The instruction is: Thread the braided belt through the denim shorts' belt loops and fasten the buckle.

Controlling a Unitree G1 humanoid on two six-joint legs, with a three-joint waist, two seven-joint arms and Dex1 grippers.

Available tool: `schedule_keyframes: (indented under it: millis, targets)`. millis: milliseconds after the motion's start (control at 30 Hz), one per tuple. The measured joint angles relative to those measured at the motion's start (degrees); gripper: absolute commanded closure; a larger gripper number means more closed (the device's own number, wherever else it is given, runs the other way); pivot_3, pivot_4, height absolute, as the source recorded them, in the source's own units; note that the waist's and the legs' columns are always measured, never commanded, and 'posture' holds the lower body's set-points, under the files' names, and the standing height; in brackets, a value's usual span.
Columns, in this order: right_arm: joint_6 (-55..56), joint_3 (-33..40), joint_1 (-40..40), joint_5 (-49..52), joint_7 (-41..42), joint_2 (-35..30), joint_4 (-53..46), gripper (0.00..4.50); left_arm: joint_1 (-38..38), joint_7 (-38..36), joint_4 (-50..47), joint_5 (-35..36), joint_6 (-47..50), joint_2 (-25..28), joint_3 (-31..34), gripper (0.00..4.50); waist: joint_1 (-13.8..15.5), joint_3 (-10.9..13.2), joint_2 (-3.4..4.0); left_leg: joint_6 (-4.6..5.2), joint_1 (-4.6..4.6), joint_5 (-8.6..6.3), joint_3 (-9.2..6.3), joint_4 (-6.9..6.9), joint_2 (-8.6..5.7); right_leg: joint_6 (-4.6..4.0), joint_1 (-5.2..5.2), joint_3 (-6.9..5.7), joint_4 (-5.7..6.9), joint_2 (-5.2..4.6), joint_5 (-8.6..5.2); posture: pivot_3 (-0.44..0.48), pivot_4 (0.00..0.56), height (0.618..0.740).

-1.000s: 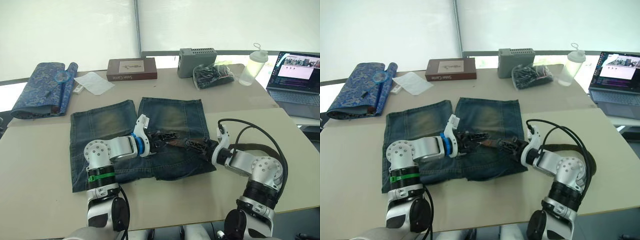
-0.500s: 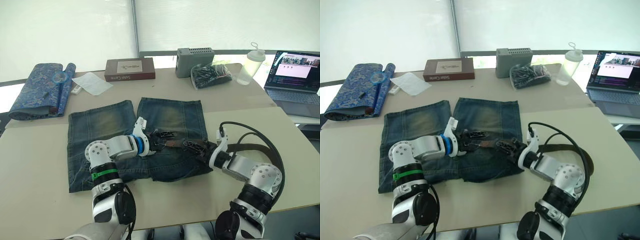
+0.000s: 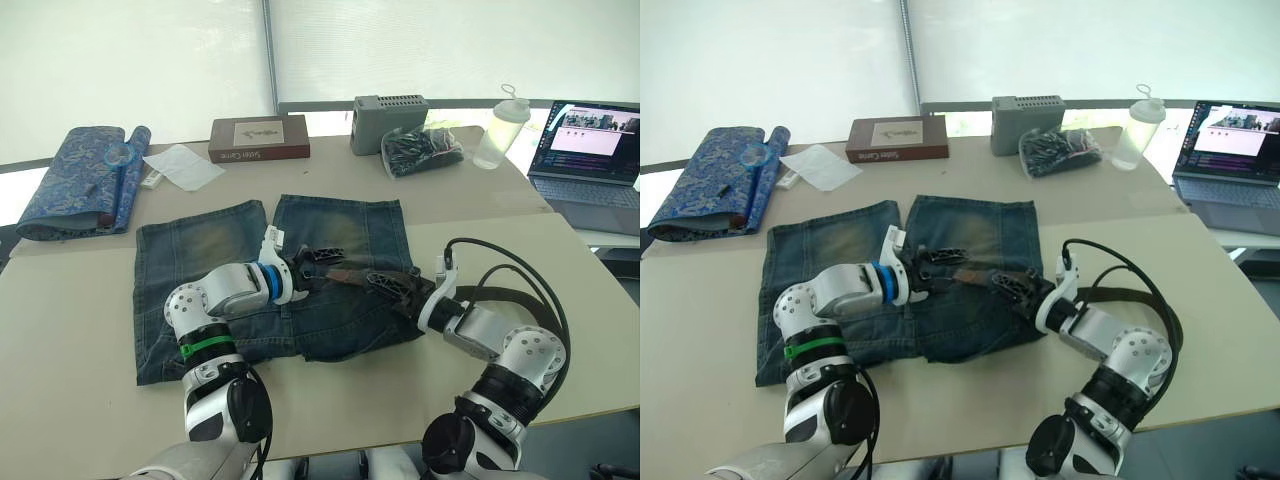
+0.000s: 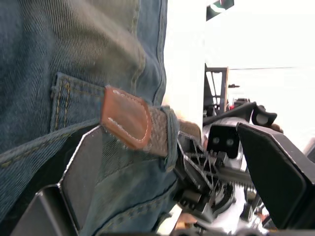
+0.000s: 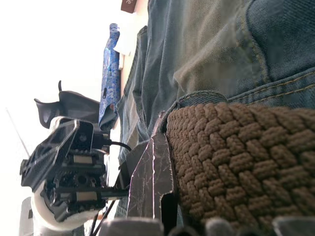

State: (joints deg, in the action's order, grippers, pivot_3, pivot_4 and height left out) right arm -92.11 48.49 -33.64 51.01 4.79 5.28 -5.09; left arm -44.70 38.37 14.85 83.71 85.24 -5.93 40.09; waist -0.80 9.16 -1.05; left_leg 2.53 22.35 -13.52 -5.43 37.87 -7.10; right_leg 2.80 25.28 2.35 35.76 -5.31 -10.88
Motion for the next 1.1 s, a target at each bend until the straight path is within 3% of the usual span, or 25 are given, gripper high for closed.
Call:
schedule_keyframes:
  millis: [200,300,567,633,767,867,933,1000,1100]
  targets:
    - [0.00,-0.83,0.41,2.13,0.01,-0.29,-0.31,4.50,0.83,2.82,0.58,4.23,-6.58,0.00,-6.04,0.03,-0.01,0.00,0.00,0.00,0.00,0.01,0.00,0.00,-0.01,0.00,0.00,0.02,-0.01,0.00,0.00,0.000,0.150,0.740]
    - [0.00,-0.99,0.66,2.18,0.00,-0.52,-0.72,4.50,2.59,2.82,0.58,5.60,-9.01,0.11,-8.56,0.72,-0.03,0.00,0.00,0.01,0.01,0.01,0.01,0.00,-0.01,0.00,0.00,0.03,-0.01,0.00,0.00,0.000,0.150,0.740]
    - [0.12,-2.90,1.34,2.17,0.27,-1.37,-1.10,4.50,5.28,0.69,0.46,7.68,-12.62,3.27,-13.65,4.49,-0.01,0.00,0.00,0.02,0.01,0.02,0.01,0.00,-0.01,-0.01,0.01,0.03,-0.01,0.00,0.00,0.000,0.150,0.740]
    - [0.74,-4.58,1.86,2.17,1.11,-2.42,-1.32,4.50,5.54,-0.22,0.16,8.11,-12.92,3.98,-14.81,4.49,0.02,0.00,0.00,0.03,0.01,0.02,0.01,0.00,-0.02,-0.01,0.00,0.02,-0.02,-0.01,0.00,0.000,0.150,0.740]
    - [3.73,-11.35,4.70,1.90,4.44,-6.72,-3.80,3.02,6.85,-2.95,-1.30,8.68,-14.07,5.68,-17.31,4.50,0.02,0.00,0.00,0.00,0.02,0.04,0.01,0.00,-0.04,-0.01,0.01,0.02,-0.03,-0.01,-0.01,0.000,0.150,0.740]
    - [8.62,-23.03,9.16,-0.97,9.32,-16.89,-10.51,1.99,7.79,-6.62,-4.51,8.53,-14.07,7.78,-19.30,4.50,0.01,0.00,0.00,-0.14,0.05,0.12,0.04,0.00,-0.06,0.01,0.04,0.01,-0.06,-0.03,-0.02,0.000,0.150,0.740]
    - [15.58,-31.55,13.98,-4.69,14.77,-26.38,-17.59,1.99,9.09,-11.06,-8.16,7.50,-13.85,10.47,-21.61,4.50,0.05,0.00,0.00,-0.21,0.04,0.13,0.05,0.00,-0.06,0.03,-0.01,-0.02,-0.13,0.00,-0.05,0.000,0.150,0.740]
    - [20.89,-34.69,17.82,-6.16,19.47,-31.30,-22.28,1.99,10.17,-15.00,-11.14,5.65,-13.96,12.96,-23.34,4.50,0.04,0.01,-0.01,-0.27,0.03,0.14,0.07,0.00,-0.03,0.04,-0.07,-0.04,-0.28,0.02,-0.06,0.000,0.150,0.740]
    - [26.09,-34.84,23.05,-5.97,24.68,-35.95,-27.75,2.92,12.61,-19.54,-15.32,4.04,-14.30,14.44,-25.45,4.50,0.18,0.01,-0.02,-0.24,-0.01,0.12,0.06,0.00,-0.02,0.05,-0.17,-0.04,-0.34,-0.01,-0.06,0.000,0.150,0.740]
